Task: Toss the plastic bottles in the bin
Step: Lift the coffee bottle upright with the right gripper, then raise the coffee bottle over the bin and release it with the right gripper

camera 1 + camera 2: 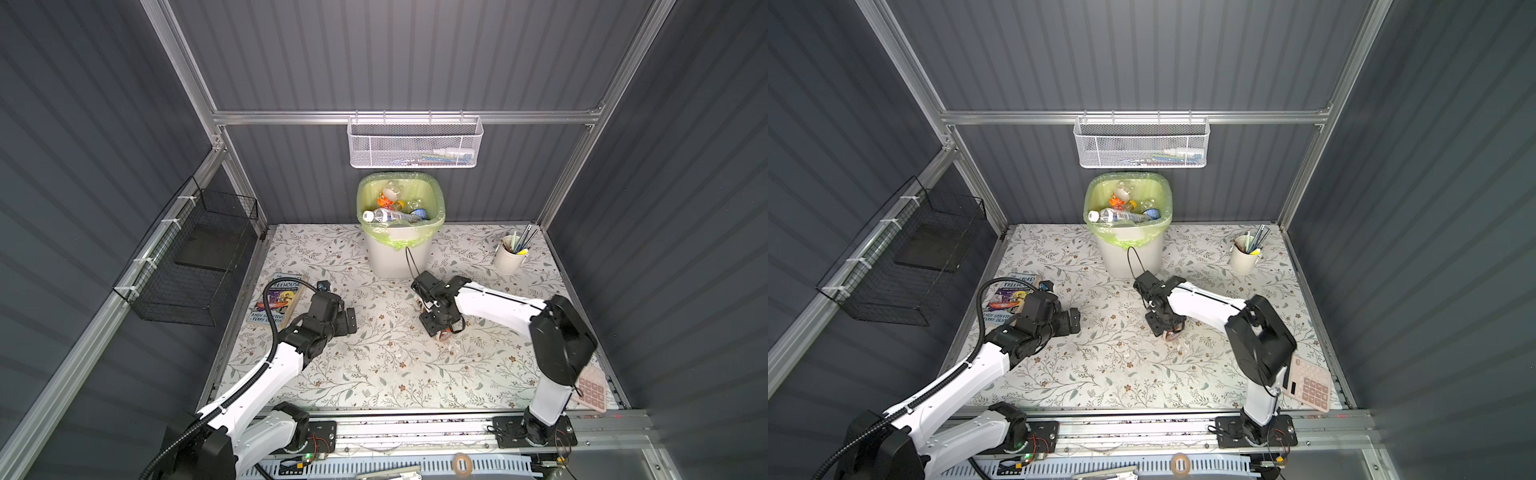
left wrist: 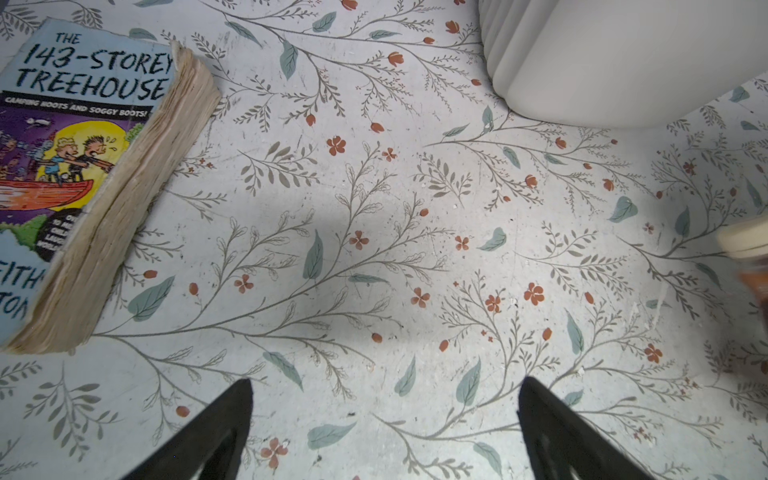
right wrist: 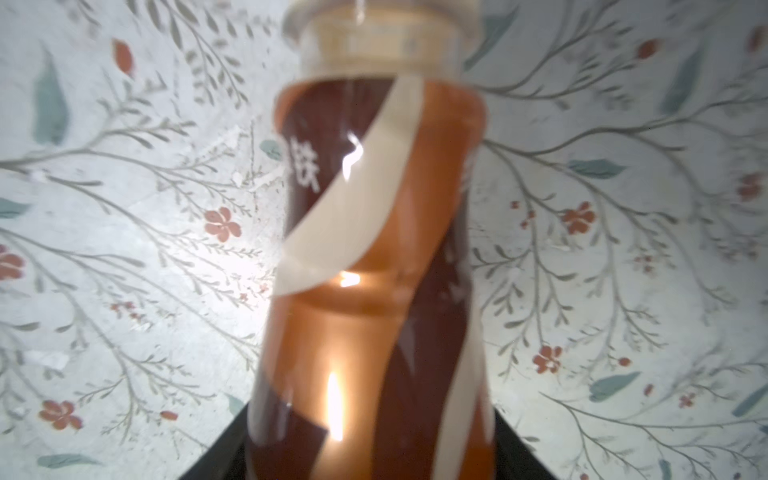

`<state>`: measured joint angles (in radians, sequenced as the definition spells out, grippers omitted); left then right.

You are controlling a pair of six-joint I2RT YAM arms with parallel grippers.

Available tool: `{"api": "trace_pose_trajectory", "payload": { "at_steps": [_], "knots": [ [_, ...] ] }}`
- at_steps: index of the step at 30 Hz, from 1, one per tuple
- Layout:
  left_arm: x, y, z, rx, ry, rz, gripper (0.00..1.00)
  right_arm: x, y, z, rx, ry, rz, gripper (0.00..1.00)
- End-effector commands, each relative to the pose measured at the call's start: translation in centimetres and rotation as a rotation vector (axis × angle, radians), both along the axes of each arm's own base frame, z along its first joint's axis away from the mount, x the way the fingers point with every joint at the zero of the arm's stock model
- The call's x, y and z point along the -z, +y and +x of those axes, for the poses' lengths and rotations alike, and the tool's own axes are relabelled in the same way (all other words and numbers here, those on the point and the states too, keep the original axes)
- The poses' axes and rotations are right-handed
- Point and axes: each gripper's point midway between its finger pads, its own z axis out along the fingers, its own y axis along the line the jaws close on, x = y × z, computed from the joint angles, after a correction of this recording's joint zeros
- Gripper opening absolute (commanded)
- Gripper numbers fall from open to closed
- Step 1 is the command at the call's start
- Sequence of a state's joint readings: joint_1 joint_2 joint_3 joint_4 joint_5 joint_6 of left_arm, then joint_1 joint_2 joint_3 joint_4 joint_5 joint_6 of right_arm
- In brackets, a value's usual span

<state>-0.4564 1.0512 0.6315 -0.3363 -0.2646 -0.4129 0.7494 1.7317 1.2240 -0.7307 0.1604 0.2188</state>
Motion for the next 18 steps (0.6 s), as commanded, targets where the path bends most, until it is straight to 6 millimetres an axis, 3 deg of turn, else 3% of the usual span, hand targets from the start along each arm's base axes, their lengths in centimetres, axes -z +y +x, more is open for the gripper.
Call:
{"api": "trace_pose_trajectory", "payload": {
  "at_steps": [1,10,14,18],
  "knots": [
    [0.0,0.6,0.0,-0.029,-0.009,0.006,1.0,-5.0,-0.2,1.4,0.043,-0.217,0.125,0.57],
    [-0.4,0.3,0.5,-0.005,-0.022,0.017,1.0,-21.9,-2.2,3.0,0.075,-0.775,0.415,0.59],
    [-0.4,0.1,0.6,0.001,-0.018,0.014,1.0,-29.4,-1.5,4.5,0.053,-0.948,0.515,0.59],
    [-0.5,0.1,0.6,0.006,-0.019,0.015,1.0,-34.9,-0.1,7.5,0.042,-1.016,0.611,0.59]
  ]
}}
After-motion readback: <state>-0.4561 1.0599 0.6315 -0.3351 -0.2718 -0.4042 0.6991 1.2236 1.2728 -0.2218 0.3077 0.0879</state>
